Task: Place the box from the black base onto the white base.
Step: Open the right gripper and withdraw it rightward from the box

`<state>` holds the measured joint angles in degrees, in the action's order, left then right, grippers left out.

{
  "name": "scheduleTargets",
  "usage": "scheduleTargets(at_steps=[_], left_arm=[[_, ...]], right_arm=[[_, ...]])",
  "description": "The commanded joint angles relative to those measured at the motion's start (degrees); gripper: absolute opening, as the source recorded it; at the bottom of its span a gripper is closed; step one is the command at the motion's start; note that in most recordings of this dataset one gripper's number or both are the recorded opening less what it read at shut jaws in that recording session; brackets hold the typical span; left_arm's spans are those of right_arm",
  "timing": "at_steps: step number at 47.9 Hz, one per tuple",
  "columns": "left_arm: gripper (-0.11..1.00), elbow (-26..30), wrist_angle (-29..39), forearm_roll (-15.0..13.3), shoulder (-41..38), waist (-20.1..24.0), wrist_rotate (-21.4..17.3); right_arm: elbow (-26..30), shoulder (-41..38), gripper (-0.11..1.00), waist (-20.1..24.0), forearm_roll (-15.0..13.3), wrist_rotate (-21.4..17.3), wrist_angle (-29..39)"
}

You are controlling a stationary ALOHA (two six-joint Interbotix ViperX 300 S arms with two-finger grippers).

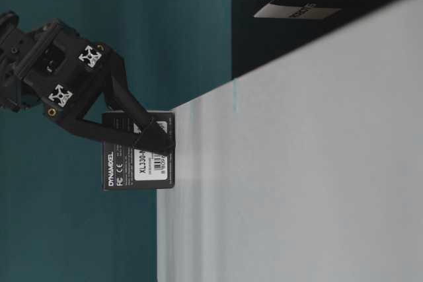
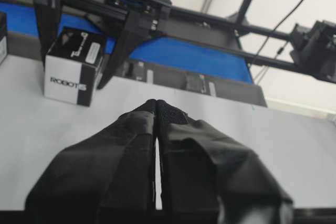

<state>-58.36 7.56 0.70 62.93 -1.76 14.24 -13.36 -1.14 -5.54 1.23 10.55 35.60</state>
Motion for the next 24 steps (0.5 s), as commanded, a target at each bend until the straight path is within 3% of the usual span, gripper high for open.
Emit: scheduleTargets(at_steps=[1, 7, 24], left_arm=[[0.01, 0.7, -0.5, 0.2, -0.5, -0.1, 0.1], [0.01, 0.8, -0.5, 0.2, -0.5, -0.1, 0.1], [0.01, 0.8, -0.5, 0.2, -0.4, -0.1, 0.1]], right_arm=[[0.3, -0.3, 0.93, -0.1, 0.1, -0.1, -0.4], [0.3, -0.3, 0.99, -0.2, 0.2, 0.0, -0.4], [0.3, 1.1, 0.99, -0.6, 0.2, -0.1, -0.3]])
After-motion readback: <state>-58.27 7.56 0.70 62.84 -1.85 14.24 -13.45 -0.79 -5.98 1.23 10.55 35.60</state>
